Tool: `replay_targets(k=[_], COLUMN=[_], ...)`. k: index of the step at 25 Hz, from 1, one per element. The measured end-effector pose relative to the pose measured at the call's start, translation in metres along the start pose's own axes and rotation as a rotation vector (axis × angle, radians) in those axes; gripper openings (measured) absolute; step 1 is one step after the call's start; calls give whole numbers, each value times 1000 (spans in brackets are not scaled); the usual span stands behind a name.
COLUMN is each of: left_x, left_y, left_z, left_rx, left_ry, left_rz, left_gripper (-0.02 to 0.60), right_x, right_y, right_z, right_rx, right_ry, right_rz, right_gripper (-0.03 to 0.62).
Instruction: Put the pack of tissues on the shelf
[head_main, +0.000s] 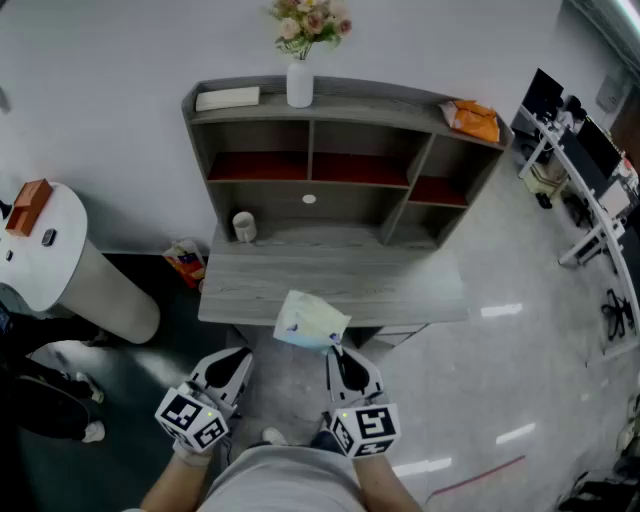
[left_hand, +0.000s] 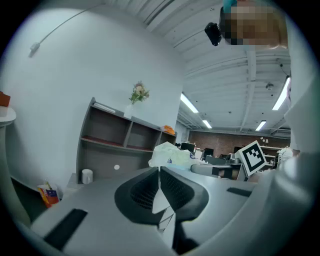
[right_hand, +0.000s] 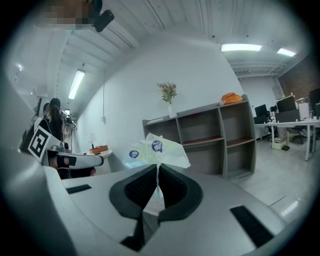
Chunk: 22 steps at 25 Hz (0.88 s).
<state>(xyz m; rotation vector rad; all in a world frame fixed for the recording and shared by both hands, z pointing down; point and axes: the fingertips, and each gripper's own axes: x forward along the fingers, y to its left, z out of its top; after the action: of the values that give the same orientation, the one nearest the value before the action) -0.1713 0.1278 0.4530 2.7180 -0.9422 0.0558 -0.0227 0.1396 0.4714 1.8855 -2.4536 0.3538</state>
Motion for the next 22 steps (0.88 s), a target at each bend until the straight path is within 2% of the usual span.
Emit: replay_targets(k=[8,16,22], left_x=[20,49,87], left_y=[-32,-49,-72], left_z=[-4,-7,-3], left_rx=[1,10,36], left_ry=[14,26,25], left_rz=[13,31,34], left_gripper=[18,18,18], right_x=[-19,-25,-30], right_y=[-34,-65,-105], right_z=[6,12,24], right_rx=[23,92,65], right_ry=[-10,-47,-73], right_rz=[5,38,46], right_gripper=[25,25,25])
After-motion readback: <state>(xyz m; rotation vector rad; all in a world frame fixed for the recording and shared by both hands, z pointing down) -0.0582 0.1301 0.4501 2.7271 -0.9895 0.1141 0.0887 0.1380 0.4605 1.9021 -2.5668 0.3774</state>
